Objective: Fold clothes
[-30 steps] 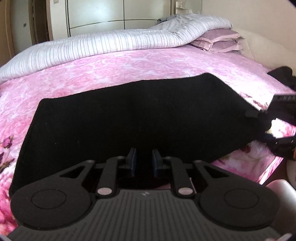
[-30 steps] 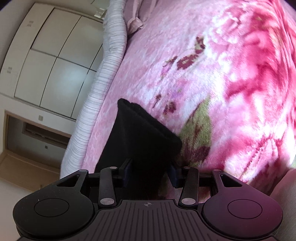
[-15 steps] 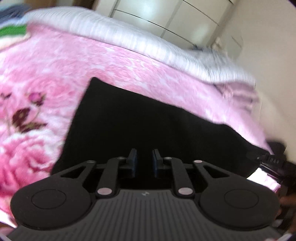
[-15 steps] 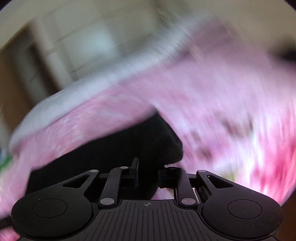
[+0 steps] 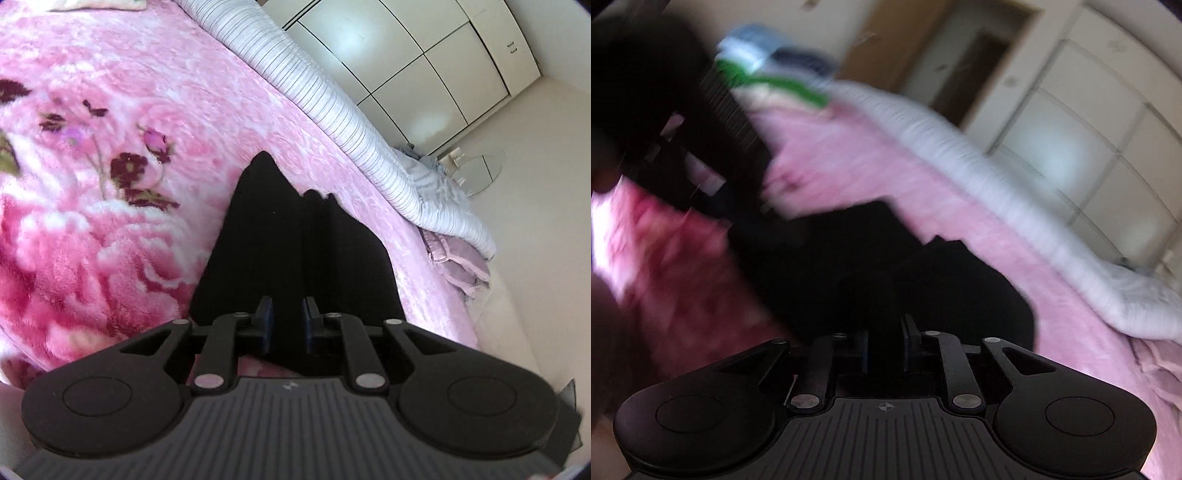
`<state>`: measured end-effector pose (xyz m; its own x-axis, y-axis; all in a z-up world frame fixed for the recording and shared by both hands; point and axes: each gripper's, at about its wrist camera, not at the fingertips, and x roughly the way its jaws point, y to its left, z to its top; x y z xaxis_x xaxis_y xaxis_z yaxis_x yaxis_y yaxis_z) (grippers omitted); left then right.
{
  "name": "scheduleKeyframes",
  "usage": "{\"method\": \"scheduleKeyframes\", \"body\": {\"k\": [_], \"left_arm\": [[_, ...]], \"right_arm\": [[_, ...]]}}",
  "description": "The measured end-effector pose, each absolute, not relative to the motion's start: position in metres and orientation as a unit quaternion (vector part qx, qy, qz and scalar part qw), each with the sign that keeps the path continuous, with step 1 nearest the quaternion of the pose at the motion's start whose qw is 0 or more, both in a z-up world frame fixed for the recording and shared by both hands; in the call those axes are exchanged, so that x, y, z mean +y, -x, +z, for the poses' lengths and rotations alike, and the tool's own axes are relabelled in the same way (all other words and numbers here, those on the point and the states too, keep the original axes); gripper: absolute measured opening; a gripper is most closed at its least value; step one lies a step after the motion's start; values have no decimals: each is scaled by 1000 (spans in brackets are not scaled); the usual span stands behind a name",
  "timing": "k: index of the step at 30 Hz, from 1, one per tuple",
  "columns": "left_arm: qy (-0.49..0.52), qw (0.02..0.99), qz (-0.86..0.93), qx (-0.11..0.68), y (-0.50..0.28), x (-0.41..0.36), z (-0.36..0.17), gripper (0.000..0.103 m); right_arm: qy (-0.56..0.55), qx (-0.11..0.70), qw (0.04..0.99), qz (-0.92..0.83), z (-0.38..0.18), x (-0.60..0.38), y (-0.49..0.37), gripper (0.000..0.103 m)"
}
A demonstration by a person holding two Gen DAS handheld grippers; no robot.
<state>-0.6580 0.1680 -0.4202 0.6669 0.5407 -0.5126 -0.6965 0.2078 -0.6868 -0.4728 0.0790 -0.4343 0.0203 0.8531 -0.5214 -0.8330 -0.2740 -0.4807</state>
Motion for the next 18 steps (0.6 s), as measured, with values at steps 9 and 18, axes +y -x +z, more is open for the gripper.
{"method": "scheduleKeyframes", "body": {"k": [9, 18], "left_arm": [[506, 778, 364, 77, 647, 183, -414, 25], [575, 758, 291, 103, 612, 258, -427, 42]], "right_arm": [[310, 46, 577, 754, -394, 57, 425, 42], [112, 502, 626, 587, -372, 169, 268, 47]]}}
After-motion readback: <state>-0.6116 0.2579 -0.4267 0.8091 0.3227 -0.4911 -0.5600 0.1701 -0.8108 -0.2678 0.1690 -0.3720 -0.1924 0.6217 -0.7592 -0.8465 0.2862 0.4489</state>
